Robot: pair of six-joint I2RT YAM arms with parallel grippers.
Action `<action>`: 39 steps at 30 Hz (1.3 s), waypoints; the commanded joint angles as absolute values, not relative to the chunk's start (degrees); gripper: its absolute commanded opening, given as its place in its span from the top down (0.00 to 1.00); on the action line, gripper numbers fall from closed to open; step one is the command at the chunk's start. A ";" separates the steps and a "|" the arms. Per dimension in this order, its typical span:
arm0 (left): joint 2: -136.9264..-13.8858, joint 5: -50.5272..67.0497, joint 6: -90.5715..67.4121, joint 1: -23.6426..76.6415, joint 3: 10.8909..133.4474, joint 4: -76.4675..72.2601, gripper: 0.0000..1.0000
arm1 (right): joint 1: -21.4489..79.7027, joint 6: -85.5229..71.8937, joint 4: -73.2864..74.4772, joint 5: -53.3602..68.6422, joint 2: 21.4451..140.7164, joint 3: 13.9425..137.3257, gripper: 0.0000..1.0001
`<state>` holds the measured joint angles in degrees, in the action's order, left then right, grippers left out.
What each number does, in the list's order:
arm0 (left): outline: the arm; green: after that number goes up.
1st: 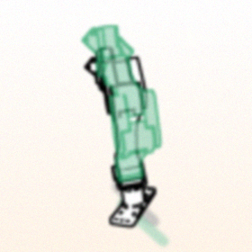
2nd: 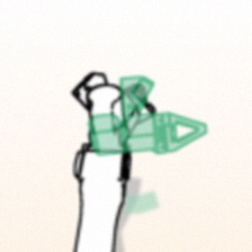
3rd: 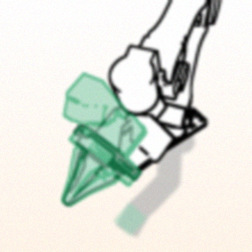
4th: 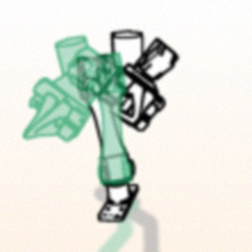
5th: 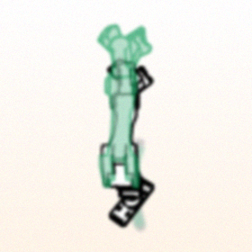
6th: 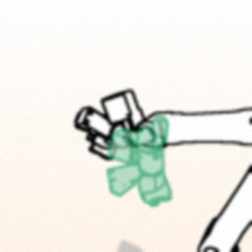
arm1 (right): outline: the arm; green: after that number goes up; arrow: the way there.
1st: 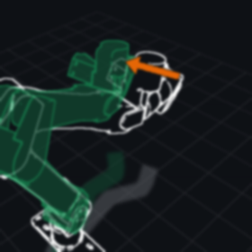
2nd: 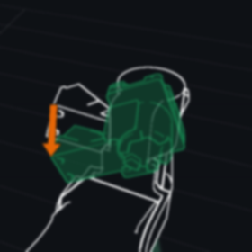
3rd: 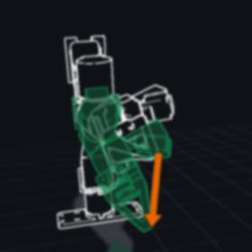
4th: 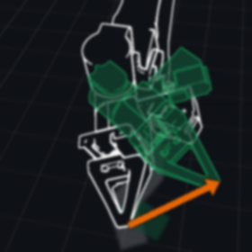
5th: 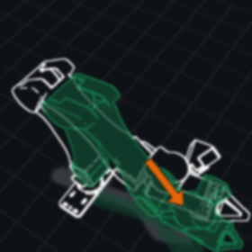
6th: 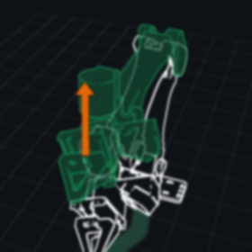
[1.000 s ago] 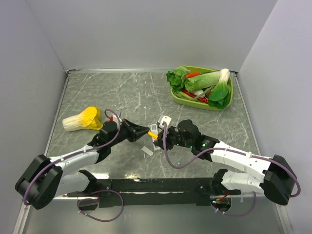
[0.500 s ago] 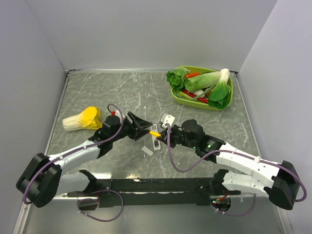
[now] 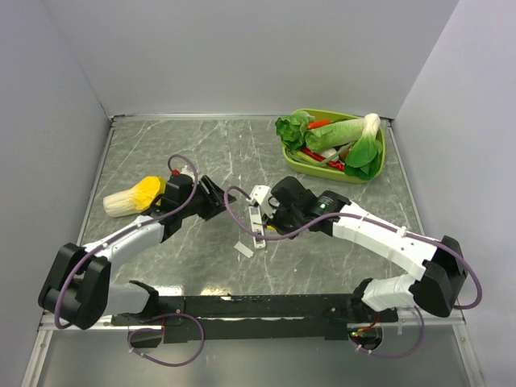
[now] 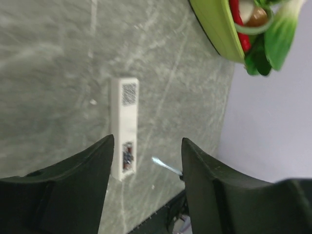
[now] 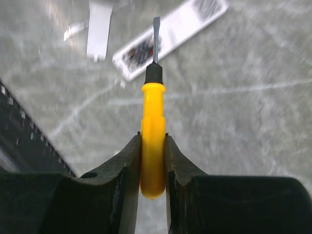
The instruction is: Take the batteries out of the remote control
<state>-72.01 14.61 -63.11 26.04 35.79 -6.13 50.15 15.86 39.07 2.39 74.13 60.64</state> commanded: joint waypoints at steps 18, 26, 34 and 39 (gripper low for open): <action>-97.11 24.17 -54.06 26.63 42.62 -18.99 0.46 | 50.27 17.93 56.25 2.28 84.11 70.93 1.00; -102.21 23.73 -53.53 28.04 45.61 -18.11 0.48 | 50.89 19.42 55.63 2.29 85.87 71.81 1.00; -104.85 23.56 -53.17 29.27 47.72 -15.39 0.52 | 51.94 19.69 56.07 1.84 87.80 73.39 1.00; -105.03 21.36 -52.82 30.15 48.07 -13.19 0.56 | 52.47 19.69 56.60 1.14 88.50 74.79 1.00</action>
